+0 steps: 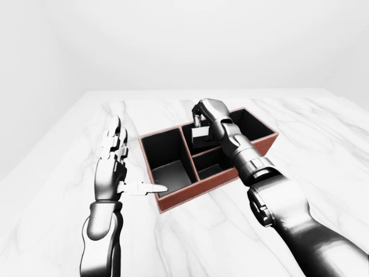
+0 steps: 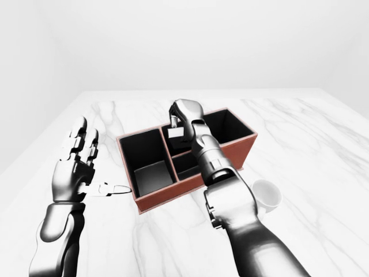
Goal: Pick up the book and place it in the front compartment of the caddy.
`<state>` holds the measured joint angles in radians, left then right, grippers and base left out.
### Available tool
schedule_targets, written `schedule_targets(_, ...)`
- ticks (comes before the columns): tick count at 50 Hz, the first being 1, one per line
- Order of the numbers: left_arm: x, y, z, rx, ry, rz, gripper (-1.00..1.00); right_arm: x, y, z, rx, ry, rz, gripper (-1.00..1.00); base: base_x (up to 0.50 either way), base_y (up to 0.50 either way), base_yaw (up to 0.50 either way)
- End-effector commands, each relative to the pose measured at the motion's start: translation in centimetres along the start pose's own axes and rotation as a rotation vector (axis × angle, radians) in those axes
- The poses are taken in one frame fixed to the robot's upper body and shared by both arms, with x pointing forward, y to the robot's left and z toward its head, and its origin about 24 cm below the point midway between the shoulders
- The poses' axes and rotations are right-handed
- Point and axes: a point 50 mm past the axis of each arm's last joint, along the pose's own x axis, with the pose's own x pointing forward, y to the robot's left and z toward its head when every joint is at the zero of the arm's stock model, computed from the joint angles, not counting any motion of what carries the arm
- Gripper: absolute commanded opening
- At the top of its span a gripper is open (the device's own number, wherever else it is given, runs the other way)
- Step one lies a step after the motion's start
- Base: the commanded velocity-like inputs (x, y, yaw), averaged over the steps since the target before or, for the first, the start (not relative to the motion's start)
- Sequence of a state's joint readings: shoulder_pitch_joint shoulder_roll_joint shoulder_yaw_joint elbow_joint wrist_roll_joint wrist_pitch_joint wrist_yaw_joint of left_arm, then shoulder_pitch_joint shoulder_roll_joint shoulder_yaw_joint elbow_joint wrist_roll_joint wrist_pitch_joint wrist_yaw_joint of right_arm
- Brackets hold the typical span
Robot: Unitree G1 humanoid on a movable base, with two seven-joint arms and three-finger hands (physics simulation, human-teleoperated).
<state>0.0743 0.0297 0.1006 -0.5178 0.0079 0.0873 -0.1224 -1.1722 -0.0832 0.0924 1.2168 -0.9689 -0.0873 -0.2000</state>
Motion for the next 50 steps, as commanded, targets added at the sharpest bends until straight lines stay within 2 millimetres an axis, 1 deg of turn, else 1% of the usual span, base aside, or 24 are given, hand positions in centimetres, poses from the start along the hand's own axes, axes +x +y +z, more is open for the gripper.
schedule_targets(1,0.0,0.0,0.0,-0.001,0.002,0.000,1.00,0.3,-1.0,0.5,-0.008,-0.018,-0.055,-1.00,0.00,0.00,0.00)
schedule_targets(9,0.1,0.1,0.4,0.001,-0.019,0.003,1.00,0.3,-0.8,0.9,-0.005,-0.026,-0.054,-1.00,0.00,0.00,0.00)
schedule_targets(16,0.1,0.1,0.3,0.000,-0.017,0.004,1.00,0.3,-0.5,1.1,-0.005,-0.029,-0.051,-1.00,0.00,0.00,0.00)
schedule_targets(20,0.1,0.1,0.1,-0.002,-0.004,0.003,1.00,0.2,-0.4,1.0,-0.008,-0.026,-0.049,-1.00,0.00,0.00,0.00)
schedule_targets(33,0.1,0.1,0.4,0.001,-0.019,0.003,1.00,0.0,0.0,0.6,-0.021,-0.015,-0.051,-1.00,0.00,0.00,0.00)
schedule_targets(48,0.1,0.1,0.1,-0.002,-0.004,0.003,1.00,-0.2,0.5,0.4,-0.030,-0.009,-0.045,-1.00,0.00,0.00,0.00)
schedule_targets(49,0.1,0.1,0.1,-0.001,-0.004,0.003,1.00,-0.1,0.4,0.4,-0.032,-0.010,-0.057,-0.95,0.00,0.00,0.00)
schedule_targets(50,0.1,0.1,0.0,-0.002,-0.001,0.002,1.00,-0.2,0.6,0.4,-0.035,-0.011,-0.047,1.00,0.00,0.00,0.00)
